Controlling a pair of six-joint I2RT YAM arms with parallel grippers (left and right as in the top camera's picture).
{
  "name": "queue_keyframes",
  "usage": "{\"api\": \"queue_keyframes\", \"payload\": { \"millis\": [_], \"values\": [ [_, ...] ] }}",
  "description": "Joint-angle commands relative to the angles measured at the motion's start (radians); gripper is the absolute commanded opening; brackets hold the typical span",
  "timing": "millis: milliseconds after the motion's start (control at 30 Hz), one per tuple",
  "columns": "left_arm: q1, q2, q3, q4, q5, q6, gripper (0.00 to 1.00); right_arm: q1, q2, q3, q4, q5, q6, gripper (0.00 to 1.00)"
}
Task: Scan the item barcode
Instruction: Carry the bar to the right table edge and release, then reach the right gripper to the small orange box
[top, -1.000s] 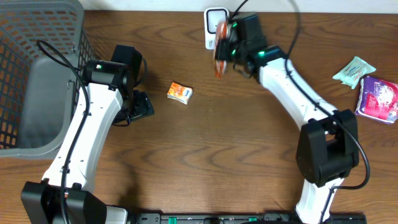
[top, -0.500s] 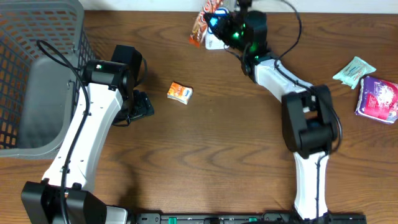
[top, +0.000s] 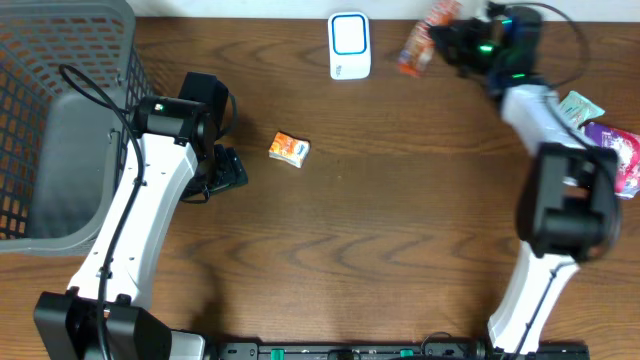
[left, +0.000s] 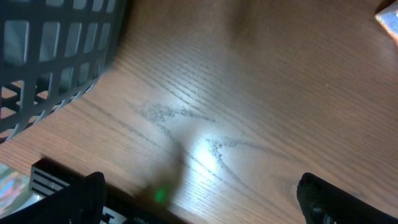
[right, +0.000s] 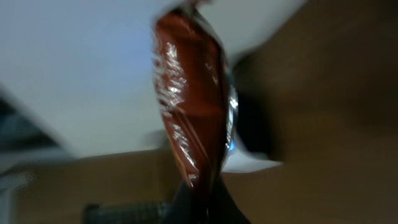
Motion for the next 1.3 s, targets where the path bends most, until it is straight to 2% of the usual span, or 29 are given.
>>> {"api": "queue_keyframes", "payload": {
  "millis": [0, 133, 267, 300, 333, 367, 400, 433, 600, 767, 867, 1067, 1133, 1200, 1267],
  "values": [
    [0.005, -0.003, -0.003, -0.005, -0.002, -0.012, 0.98, -0.122, -0.134, 0.005, -0.310, 0.136, -0.277, 0.01],
    [0.005, -0.003, -0.003, -0.005, -0.002, -0.012, 0.98, -0.257, -0.220, 0.005, -0.580, 0.339, -0.469, 0.01],
    [0.005, -0.003, -0.003, -0.005, -0.002, -0.012, 0.98, -0.383, -0.276, 0.005, -0.718, 0.460, -0.591, 0.01],
    [0.005, -0.003, -0.003, -0.005, -0.002, -0.012, 0.98, -0.409, -0.282, 0.005, -0.740, 0.483, -0.604, 0.04],
    [0.005, -0.003, -0.003, -0.005, -0.002, -0.012, 0.98, -0.432, -0.284, 0.005, -0.758, 0.500, -0.605, 0.31],
    [0.005, -0.003, -0.003, -0.005, -0.002, -0.012, 0.98, -0.471, -0.283, 0.005, -0.787, 0.499, -0.604, 0.86],
    [0.005, -0.003, -0.003, -0.005, -0.002, -0.012, 0.98, -0.484, -0.280, 0.005, -0.800, 0.492, -0.605, 0.95],
    [0.005, -0.003, -0.003, -0.005, -0.002, -0.012, 0.98, -0.492, -0.279, 0.005, -0.809, 0.481, -0.610, 0.98],
    [0.005, -0.003, -0.003, -0.005, -0.002, -0.012, 0.98, -0.456, -0.278, 0.004, -0.805, 0.334, -0.693, 0.99],
    [0.005, -0.003, -0.003, -0.005, -0.002, -0.012, 0.98, -0.310, -0.277, 0.003, -0.814, 0.153, -0.761, 0.99],
    [0.005, -0.003, -0.003, -0.005, -0.002, -0.012, 0.98, -0.161, -0.277, 0.003, -0.851, 0.078, -0.801, 0.98],
    [0.005, -0.003, -0.003, -0.005, -0.002, -0.012, 0.98, 0.169, -0.270, -0.004, -0.851, 0.115, -0.967, 0.96],
    [0.005, -0.003, -0.003, -0.005, -0.002, -0.012, 0.98, 0.286, -0.263, -0.005, -0.818, 0.226, -0.950, 0.99],
    [0.005, -0.003, -0.003, -0.005, -0.002, -0.012, 0.98, 0.374, -0.250, -0.005, -0.772, 0.338, -0.869, 0.99],
    [0.005, -0.003, -0.003, -0.005, -0.002, -0.012, 0.98, 0.468, -0.212, -0.005, -0.691, 0.402, -0.802, 0.95]
  ]
}}
